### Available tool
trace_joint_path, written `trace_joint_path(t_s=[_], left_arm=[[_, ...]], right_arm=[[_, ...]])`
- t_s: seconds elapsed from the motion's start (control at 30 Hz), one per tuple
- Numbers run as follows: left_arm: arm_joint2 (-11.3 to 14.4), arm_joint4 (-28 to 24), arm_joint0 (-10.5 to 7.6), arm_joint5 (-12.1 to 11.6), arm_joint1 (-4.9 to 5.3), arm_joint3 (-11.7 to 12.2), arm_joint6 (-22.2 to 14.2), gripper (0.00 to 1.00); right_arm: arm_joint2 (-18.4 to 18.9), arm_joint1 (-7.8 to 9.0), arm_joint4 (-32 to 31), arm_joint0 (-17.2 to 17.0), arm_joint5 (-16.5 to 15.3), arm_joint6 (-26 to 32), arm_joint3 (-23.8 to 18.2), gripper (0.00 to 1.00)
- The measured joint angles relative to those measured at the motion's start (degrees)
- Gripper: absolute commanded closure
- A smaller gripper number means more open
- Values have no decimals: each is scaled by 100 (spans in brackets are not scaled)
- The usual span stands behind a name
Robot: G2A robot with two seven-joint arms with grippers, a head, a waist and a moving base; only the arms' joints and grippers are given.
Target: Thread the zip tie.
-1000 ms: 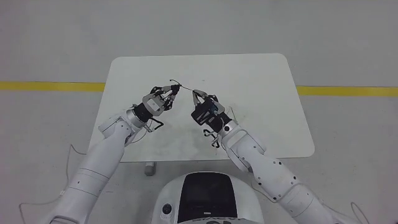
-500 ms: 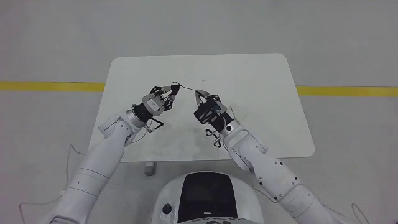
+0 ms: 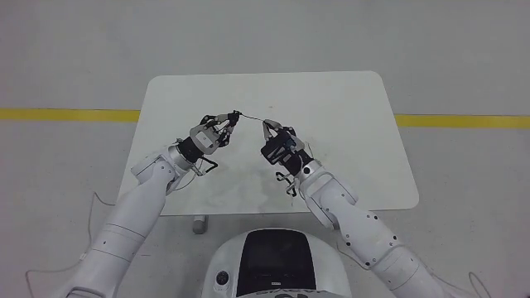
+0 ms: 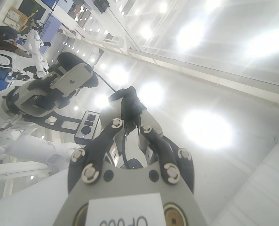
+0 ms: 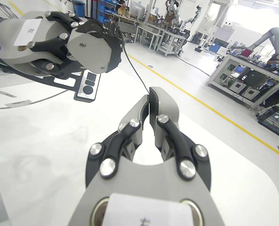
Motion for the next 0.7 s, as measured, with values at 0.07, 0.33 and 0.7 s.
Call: trace_joint_path(t_s=[0.07, 0.33, 0.7], left_arm=[[0, 0, 0, 0, 0, 0, 0, 100], [0, 0, 0, 0, 0, 0, 0, 100], [0, 0, 0, 0, 0, 0, 0, 100]], right_arm=[[7, 2, 0, -2, -5, 7, 9, 100], [30, 3, 0, -12, -46, 51, 42, 100], [-32, 22, 0, 30, -47, 143, 93, 100]])
